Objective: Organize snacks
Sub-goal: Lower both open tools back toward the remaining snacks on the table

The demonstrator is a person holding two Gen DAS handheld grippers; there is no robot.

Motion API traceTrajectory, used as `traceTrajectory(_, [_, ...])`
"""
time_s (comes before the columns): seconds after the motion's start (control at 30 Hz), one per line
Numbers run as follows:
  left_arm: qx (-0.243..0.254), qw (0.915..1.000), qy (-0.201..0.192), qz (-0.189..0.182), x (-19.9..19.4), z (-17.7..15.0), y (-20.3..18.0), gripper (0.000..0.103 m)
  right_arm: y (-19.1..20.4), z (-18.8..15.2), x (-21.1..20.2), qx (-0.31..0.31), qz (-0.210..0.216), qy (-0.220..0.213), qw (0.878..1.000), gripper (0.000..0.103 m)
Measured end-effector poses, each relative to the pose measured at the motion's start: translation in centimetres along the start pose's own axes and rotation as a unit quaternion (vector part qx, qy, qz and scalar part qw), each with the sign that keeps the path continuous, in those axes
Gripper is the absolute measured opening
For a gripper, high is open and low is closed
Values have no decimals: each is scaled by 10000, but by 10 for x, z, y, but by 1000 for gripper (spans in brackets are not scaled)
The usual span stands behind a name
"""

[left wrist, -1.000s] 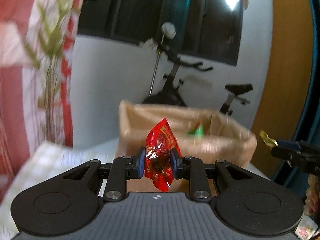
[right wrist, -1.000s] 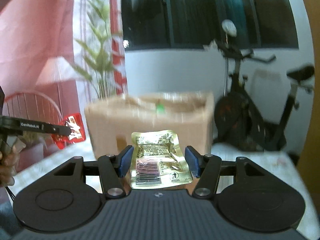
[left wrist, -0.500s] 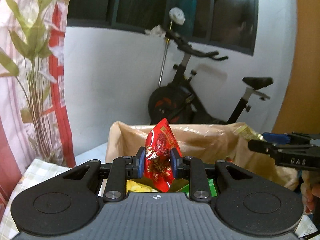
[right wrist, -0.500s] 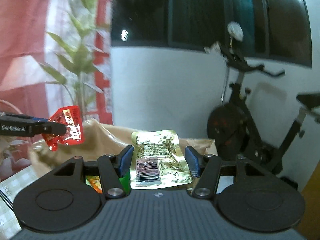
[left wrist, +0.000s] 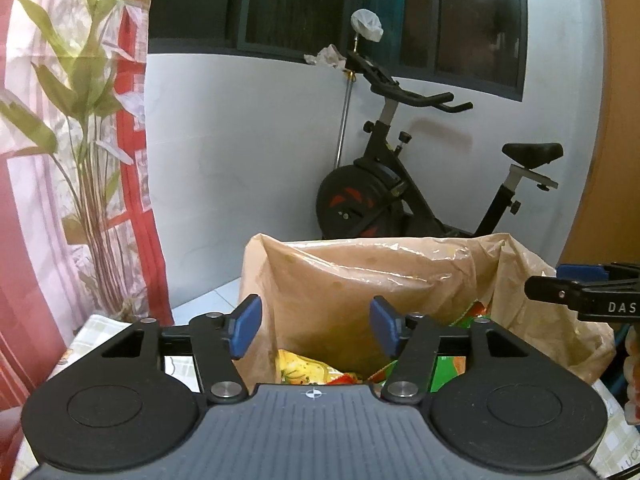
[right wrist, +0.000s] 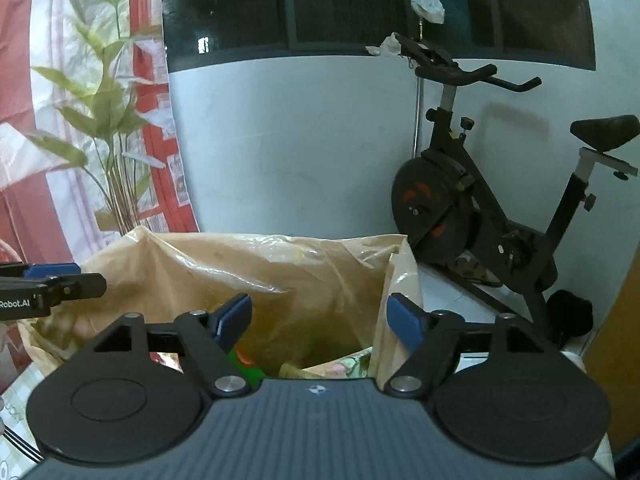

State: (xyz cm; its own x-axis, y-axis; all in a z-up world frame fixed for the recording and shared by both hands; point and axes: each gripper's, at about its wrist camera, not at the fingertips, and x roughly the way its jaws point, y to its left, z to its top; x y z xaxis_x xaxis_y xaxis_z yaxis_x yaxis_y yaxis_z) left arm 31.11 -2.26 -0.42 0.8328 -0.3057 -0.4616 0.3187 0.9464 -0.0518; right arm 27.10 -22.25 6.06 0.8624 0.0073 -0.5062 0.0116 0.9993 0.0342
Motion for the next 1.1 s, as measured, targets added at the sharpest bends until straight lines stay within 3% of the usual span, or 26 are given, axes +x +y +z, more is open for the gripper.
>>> traceTrajectory(0.23, [63,9997,-173,-131,-41,-11,9,70,-1,-10,-32,-129,230,-118,9996,77])
traceTrajectory(0.6, [-186,9996,-199,-97,-90,-47,31,70,1,-43,-82,-352,444,-353,9978,77])
traceTrajectory(0.83, [-347,9989,-269,132,-110,-78,30,70,7,-68,-105,-484,588,-549,9956,77])
traceTrajectory(1.1, [-628,9979,-27,161,-112,-117,27,70,2,-101,-119,-507,653,-597,9948,77])
